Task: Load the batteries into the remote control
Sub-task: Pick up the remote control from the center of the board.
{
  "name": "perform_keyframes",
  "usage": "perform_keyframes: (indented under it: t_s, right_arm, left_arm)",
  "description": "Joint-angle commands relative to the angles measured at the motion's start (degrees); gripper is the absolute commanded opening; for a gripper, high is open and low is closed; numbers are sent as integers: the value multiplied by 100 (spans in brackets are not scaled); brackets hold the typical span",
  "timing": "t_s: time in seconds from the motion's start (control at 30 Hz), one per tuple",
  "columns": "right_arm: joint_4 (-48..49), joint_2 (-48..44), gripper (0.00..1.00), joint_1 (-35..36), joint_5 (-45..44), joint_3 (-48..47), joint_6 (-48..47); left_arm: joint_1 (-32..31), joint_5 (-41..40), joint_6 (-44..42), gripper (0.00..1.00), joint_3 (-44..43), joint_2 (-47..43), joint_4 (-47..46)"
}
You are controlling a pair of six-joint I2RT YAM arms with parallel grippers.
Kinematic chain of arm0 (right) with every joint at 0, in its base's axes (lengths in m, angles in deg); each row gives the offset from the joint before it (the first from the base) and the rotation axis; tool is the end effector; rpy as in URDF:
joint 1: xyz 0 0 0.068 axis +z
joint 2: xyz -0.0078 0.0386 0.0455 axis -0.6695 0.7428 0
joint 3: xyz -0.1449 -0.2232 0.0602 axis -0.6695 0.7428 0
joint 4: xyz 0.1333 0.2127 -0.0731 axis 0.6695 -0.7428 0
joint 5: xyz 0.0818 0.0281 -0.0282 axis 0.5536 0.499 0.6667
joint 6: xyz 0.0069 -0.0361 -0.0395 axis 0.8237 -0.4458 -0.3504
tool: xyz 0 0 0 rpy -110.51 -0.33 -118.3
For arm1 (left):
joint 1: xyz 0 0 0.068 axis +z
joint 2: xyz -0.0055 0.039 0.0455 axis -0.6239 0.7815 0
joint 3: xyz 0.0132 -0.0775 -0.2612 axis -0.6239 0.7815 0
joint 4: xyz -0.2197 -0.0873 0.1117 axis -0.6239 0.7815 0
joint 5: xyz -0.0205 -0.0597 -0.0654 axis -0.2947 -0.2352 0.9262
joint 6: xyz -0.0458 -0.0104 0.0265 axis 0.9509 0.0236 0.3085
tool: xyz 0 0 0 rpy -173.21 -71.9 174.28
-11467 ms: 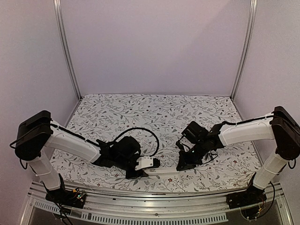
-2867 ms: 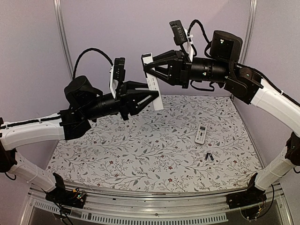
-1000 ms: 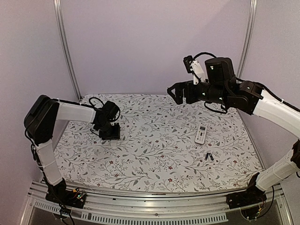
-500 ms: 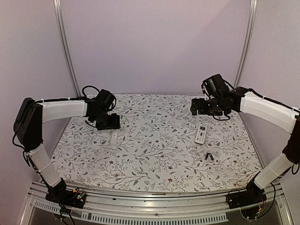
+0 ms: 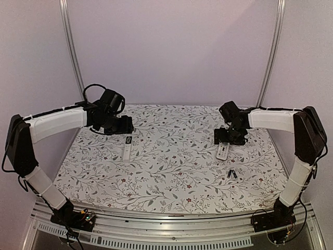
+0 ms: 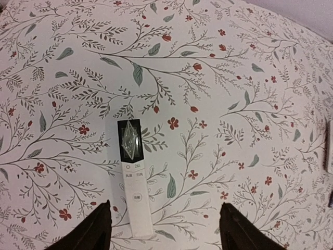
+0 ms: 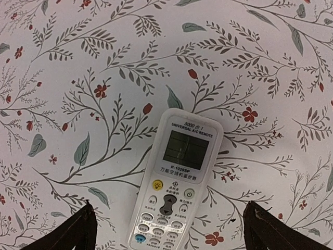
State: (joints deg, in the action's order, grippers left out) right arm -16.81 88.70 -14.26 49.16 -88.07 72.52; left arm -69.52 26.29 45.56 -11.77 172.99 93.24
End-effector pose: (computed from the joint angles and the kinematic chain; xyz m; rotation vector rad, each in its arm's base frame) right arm 0.3221 0.1607 0.1970 0.0416 2.6640 -0.0020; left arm 0.2969 -0.1714 0.2580 -0.0492 2.4876 -0.2666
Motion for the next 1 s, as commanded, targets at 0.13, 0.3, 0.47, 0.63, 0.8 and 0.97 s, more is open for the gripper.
perform_keyframes:
  t_s: [0.13,0.3,0.47,0.63,0.8,0.97]
  right_arm:
    - [254,670,94,-228,431,65,54]
    - [387,850,89,-230,623,149,85]
    - [425,948,66,-234,781,201,90]
    - [433,724,47,-237,780,286,6]
    - [759,175,30,-237,1794,266,-581]
    - [1632,-934,24,-195,3487,326,-1433]
  left_arm:
    - [-180,16,-80,71,49,63,80]
    - [-192,-14,-87,71,43,52,77]
    - [-200,27,-114,71,25,58,65]
    - [-217,-125,-112,70,32,-74,59]
    - [-292,-195,-147,70,275,-725,-501]
    - [-769,-213,-867,67,739,-1793,-1917]
